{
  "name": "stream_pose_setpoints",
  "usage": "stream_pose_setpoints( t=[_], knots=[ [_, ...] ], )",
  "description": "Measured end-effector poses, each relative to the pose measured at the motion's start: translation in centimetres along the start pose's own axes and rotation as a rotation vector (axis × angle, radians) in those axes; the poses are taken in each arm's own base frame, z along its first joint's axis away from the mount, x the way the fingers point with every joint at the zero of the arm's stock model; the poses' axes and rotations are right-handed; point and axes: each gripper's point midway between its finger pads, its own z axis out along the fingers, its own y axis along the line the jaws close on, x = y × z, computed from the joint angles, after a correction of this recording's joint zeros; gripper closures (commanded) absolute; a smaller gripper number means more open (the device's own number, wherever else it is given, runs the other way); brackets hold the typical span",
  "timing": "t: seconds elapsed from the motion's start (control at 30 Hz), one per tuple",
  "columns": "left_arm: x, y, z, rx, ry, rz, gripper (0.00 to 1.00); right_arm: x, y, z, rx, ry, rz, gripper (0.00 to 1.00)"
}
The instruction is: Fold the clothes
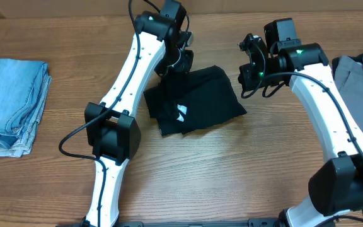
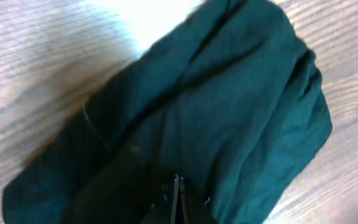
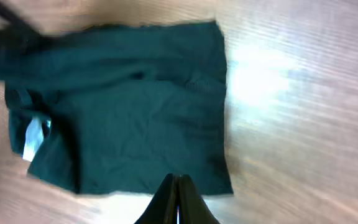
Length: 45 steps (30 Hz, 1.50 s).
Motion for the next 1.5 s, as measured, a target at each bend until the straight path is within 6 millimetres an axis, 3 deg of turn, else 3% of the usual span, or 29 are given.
stream_pose_setpoints(
  t=[0.1, 0.23, 0.37, 0.43, 0.57, 0.7, 0.73, 0.87, 0.97, 1.1, 1.17, 1.27, 1.37, 1.5],
  knots=[
    [1.4, -0.5, 0.1, 0.000, 0.056, -0.001, 0.96, -1.2, 0.0, 2.0, -0.038, -0.040, -0.013, 0.96],
    [2.2, -1.2, 0.4, -0.002, 0.082, 0.011, 0.96, -2.6, 0.7, 2.2, -0.088, -0.102, -0.041, 0.96],
    [4.0, -0.1, 3.6, -0.015, 0.163, -0.011, 0.96, -3.4, 0.7, 2.8, -0.100, -0.130, -0.057, 0.96],
    [5.8, 0.7, 5.6, -0.025, 0.227, -0.030, 0.96, -3.0, 0.9, 4.5, -0.143, -0.103, -0.072, 0.96],
    [6.9, 1.7, 7.9, -0.040, 0.253, -0.039, 0.96, -1.2, 1.2, 8.8, -0.250, -0.019, -0.120, 0.96],
    [7.7, 3.0, 10.1, -0.095, 0.245, -0.061, 0.96, 3.1, -0.1, 15.9, -0.312, 0.135, -0.097, 0.96],
    [7.8, 3.0, 10.1, -0.096, 0.233, -0.062, 0.96, 3.6, -0.1, 16.7, -0.329, 0.152, -0.091, 0.96],
    [8.1, 3.4, 10.1, -0.130, 0.221, -0.065, 0.96, 3.7, 0.1, 17.2, -0.391, 0.152, -0.072, 0.96],
    [7.7, 4.1, 8.7, -0.212, 0.227, -0.055, 0.96, 3.7, 0.5, 17.1, -0.408, 0.174, -0.063, 0.96],
    [5.2, 7.6, 3.5, -0.497, 0.140, -0.099, 0.96, 3.5, 0.5, 16.3, -0.387, 0.268, -0.038, 0.96],
    [4.3, 9.0, 1.5, -0.592, 0.089, -0.144, 0.96, 2.1, 0.4, 14.9, -0.356, 0.278, -0.045, 0.96],
    [4.2, 6.2, 2.1, -0.420, 0.111, -0.127, 0.96, -0.3, 0.5, 13.1, -0.334, 0.241, -0.060, 0.96],
    [5.8, 1.0, 3.2, -0.142, 0.212, -0.026, 0.96, -0.7, 0.5, 12.9, -0.328, 0.237, -0.054, 0.96],
    [6.7, -0.9, 3.3, -0.026, 0.255, 0.017, 0.96, -0.7, 0.4, 12.9, -0.325, 0.237, -0.054, 0.96]
  ],
)
